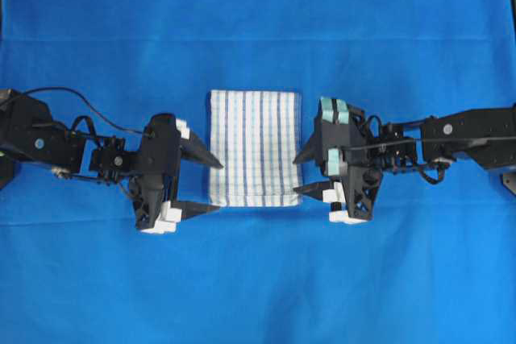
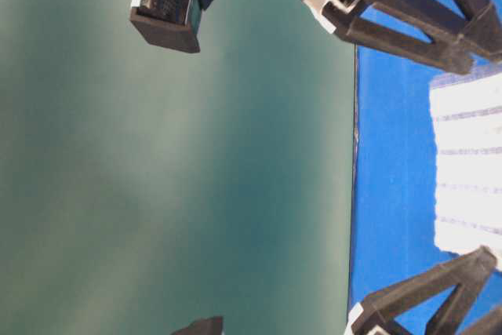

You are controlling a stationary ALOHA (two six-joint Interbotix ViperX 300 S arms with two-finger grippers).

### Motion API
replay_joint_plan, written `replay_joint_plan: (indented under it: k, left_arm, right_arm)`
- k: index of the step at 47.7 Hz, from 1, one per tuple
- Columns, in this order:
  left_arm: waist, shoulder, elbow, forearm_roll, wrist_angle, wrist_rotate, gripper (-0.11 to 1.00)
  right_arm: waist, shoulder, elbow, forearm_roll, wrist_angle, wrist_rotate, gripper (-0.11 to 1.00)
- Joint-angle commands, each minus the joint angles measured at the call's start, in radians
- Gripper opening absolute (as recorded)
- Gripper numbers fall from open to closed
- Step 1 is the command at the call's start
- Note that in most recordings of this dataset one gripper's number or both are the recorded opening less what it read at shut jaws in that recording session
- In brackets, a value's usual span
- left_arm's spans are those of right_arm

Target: Fold a vertical towel.

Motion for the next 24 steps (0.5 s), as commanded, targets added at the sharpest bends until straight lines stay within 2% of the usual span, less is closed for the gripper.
replay_joint_plan:
  k: [1, 13, 24]
  left_arm:
    - [-0.015, -0.061, -0.015, -0.002, 0.035, -0.006, 0.79]
    - [-0.015, -0.278, -0.012, 0.000, 0.207, -0.006, 0.76]
    - [0.008, -0.532, 0.012, 0.000, 0.268, 0.021, 0.75]
  right_arm:
    - [0.021, -0.041, -0.025, 0.003, 0.008, 0.003, 0.55]
    - [0.035, -0.179, -0.018, 0.000, 0.048, -0.003, 0.56]
    - [0.014, -0.362, -0.006, -0.048, 0.049, -0.008, 0.56]
